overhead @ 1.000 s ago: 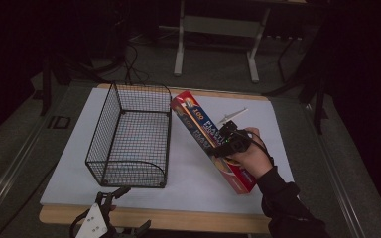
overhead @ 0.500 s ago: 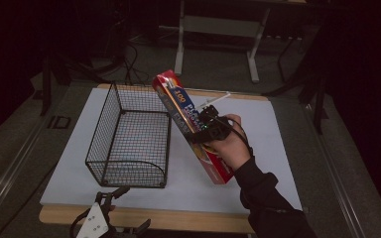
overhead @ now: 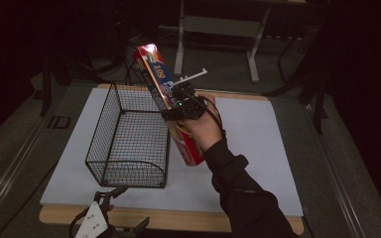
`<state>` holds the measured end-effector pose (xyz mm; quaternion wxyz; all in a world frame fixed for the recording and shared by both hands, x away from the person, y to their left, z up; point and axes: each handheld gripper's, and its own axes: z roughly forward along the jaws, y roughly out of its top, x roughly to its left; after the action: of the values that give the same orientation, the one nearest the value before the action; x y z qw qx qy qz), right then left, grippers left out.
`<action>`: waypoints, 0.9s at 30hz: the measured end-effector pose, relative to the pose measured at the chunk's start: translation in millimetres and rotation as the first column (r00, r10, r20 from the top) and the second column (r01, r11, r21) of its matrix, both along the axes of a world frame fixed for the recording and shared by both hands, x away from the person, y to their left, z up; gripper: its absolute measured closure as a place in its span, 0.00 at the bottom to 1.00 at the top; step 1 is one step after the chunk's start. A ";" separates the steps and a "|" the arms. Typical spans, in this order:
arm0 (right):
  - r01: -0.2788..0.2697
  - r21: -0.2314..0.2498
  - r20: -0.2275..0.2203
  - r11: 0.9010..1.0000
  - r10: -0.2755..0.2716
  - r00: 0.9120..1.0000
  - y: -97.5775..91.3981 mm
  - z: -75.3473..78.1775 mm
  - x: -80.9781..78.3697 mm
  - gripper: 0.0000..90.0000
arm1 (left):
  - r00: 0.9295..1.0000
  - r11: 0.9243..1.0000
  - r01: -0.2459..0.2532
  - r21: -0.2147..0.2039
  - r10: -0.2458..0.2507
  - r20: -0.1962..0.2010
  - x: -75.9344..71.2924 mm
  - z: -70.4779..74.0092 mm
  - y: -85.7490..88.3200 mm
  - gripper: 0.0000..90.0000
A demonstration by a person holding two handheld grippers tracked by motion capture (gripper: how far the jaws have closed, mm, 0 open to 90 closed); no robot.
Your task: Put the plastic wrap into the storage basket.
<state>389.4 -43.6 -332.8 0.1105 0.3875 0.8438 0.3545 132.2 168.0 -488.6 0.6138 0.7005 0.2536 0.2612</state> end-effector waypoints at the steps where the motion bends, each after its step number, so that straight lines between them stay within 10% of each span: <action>1: 0.005 0.004 0.002 1.000 -0.005 1.000 4.7 1.9 1.2 0.45 | 1.000 1.000 -0.003 0.001 0.003 0.003 -0.2 0.0 0.2 0.02; 11: 0.030 0.090 0.033 0.995 -0.034 0.999 48.6 12.3 11.8 0.45 | 1.000 1.000 -0.004 0.012 0.003 0.013 -2.1 0.6 0.3 0.02; 27: 0.024 0.123 0.008 0.992 -0.025 1.000 108.5 -41.6 6.8 0.45 | 1.000 1.000 0.007 0.023 -0.007 0.016 -3.3 0.3 1.0 0.02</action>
<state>396.1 64.9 -374.4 0.0949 0.4022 0.8151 0.4061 129.0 169.0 -488.3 0.6087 0.7062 0.2433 0.2675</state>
